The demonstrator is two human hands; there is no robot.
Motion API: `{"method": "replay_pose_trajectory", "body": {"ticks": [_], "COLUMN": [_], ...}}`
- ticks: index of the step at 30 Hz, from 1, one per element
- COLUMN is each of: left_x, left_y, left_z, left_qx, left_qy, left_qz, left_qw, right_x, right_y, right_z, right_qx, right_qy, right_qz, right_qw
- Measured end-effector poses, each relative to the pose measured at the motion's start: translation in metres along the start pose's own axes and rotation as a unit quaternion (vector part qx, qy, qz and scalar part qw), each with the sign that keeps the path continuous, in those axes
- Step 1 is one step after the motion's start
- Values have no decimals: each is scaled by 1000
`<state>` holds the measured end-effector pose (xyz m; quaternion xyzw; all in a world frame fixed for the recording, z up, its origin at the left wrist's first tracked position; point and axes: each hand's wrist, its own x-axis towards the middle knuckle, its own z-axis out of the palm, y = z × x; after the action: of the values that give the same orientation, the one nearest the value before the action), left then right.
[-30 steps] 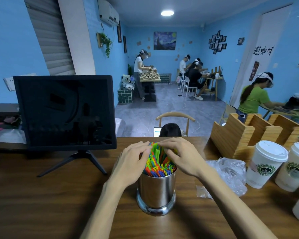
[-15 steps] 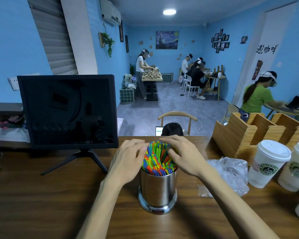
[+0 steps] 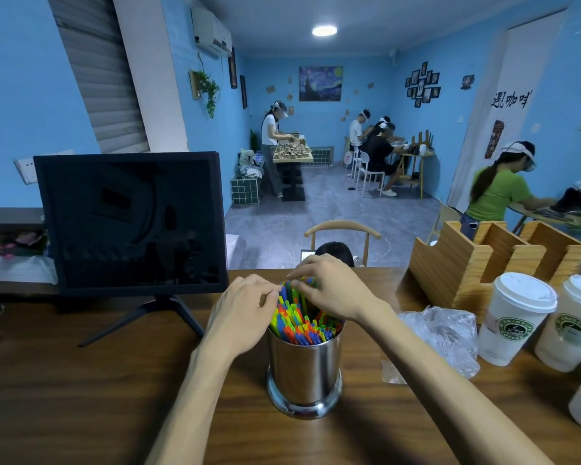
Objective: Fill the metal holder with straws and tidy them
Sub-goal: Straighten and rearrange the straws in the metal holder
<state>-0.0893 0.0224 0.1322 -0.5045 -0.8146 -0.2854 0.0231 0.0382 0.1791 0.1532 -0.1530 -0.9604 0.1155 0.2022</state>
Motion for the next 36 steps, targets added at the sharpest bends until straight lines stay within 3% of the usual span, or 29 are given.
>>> {"method": "replay_pose_trajectory", "body": {"ticks": [9,16,21,26,36], "left_x": [5,19,23,22,23], "left_y": [5,17,19,18,13], "left_z": [-6,-15,-18,-14,-13], "left_qx": [-43,-84,-88,-168,-209], "left_qy": [77,17,-1,-12,-24], "left_qz": [-57,-103,-109,-125,-126], "left_qw": [994,991,990,978,969], "right_x": [29,34,28,23,25], "right_y": [-2,-4,1,5,10], "right_z": [-15,-13,-11,-13,-8], "right_qx": [36,2,38,76,99], "right_qy": [-98,-72,-56,-39,-86], "right_qz": [17,4,1,-6,-8], "right_qw": [994,997,998,996,991]}}
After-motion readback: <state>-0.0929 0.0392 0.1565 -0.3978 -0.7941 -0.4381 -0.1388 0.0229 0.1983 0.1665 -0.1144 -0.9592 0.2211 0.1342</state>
